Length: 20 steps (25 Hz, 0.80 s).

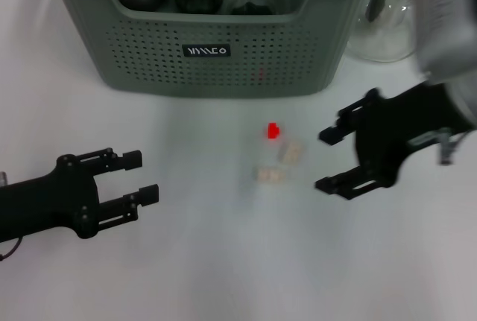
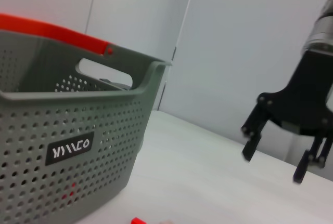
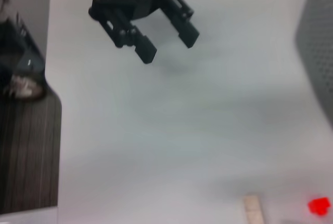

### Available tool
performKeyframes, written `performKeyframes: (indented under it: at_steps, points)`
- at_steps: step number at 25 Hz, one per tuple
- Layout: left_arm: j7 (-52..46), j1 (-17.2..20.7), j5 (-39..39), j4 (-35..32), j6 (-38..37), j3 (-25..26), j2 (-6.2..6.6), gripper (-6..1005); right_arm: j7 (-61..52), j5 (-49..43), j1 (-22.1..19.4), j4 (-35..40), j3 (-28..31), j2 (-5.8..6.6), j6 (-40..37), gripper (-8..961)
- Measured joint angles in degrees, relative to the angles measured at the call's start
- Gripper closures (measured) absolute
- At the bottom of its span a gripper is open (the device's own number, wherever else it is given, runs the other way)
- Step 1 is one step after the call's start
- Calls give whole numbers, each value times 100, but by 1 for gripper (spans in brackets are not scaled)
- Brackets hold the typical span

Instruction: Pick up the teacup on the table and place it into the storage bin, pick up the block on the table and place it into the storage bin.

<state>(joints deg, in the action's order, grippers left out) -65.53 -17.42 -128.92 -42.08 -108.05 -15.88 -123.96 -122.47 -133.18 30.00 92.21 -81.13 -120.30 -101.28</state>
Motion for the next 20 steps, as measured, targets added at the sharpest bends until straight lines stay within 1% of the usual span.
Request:
performKeyframes:
  at_steps: [3,6,10,13,17,20]
  points:
    - [-8,3,-28,5,11,-1,-18,366,-109,-130,361,-571,-411,-2,339,246]
    - [5,9,-11,46,26,-2,-30,366,-167,-222,776,-1359,-721,-2,686,248]
    - [14,10,12,74,34,3,-36,366,-118,-215,1200,-2366,-1104,-26,1426,249]
    - [18,5,18,94,37,5,-45,366,-89,-210,1357,-2834,-1435,-41,1991,249]
    - [20,-1,18,134,66,7,-45,366,-82,-141,1415,-3121,-1777,-45,2438,249]
    - [21,-30,16,215,169,7,-34,367,-112,-100,1426,-3259,-1878,-47,2708,249]
